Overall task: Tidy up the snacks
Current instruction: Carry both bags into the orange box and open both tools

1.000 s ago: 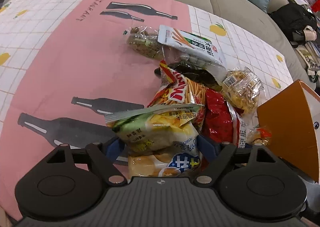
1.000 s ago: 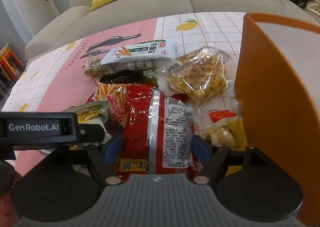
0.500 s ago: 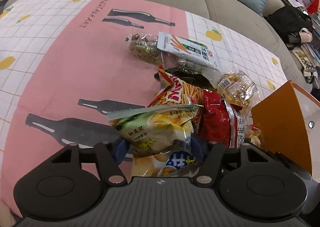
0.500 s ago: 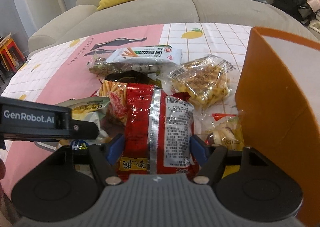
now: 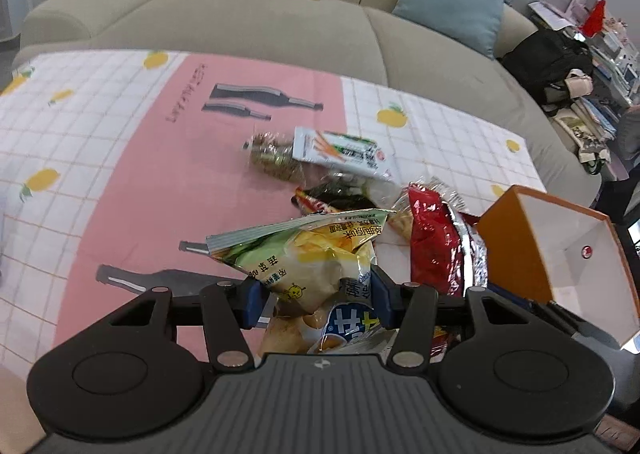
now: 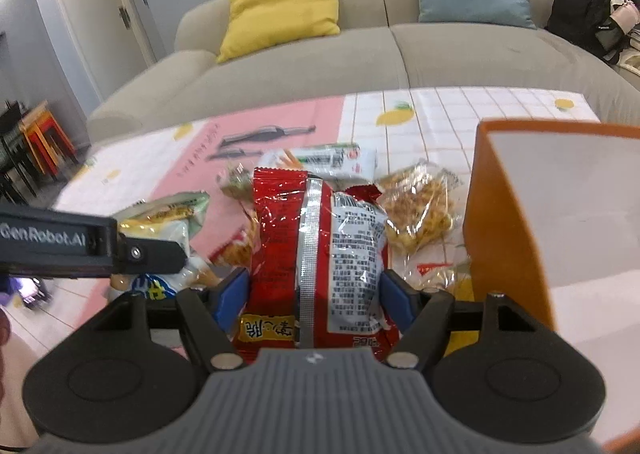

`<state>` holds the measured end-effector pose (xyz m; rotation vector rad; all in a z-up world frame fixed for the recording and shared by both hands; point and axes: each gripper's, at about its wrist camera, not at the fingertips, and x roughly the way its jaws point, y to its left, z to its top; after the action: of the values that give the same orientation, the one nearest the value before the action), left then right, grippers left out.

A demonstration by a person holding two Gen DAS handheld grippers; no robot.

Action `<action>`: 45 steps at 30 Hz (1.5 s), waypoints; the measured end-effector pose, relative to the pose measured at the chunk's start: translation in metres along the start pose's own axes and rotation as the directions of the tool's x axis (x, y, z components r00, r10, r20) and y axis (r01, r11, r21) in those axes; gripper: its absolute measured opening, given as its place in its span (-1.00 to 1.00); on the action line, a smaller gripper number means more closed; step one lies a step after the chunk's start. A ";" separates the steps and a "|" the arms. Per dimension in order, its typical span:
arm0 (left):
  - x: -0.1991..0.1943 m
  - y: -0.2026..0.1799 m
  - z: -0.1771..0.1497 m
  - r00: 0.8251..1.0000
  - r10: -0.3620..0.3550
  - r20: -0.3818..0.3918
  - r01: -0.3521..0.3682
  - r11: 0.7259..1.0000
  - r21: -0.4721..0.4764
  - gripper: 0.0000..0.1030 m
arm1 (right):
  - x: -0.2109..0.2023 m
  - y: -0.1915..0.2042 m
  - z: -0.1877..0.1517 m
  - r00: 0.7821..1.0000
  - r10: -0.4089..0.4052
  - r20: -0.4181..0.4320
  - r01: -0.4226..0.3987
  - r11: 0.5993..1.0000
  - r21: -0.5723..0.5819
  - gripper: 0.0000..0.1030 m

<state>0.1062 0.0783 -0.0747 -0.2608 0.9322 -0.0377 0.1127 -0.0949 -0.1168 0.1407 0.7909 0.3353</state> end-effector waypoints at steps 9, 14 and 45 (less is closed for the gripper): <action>-0.044 -0.039 0.015 0.993 -0.108 0.045 0.105 0.993 0.057 0.15 | -0.062 -0.018 0.031 1.000 -0.004 0.017 0.004 1.000 0.015 0.35; -0.049 -0.083 0.028 0.980 -0.199 0.015 0.195 0.972 0.132 0.15 | -0.095 -0.061 0.052 1.000 -0.015 -0.026 0.017 0.999 0.049 0.35; 0.160 -0.274 0.046 0.890 0.040 -0.454 0.188 0.875 0.445 0.16 | 0.024 -0.248 0.066 0.887 -0.100 -0.450 0.103 0.994 -0.018 0.35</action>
<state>0.2605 -0.2010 -0.1095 0.1890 1.3430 -0.4171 0.2354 -0.3193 -0.1485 0.0247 1.2570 0.2674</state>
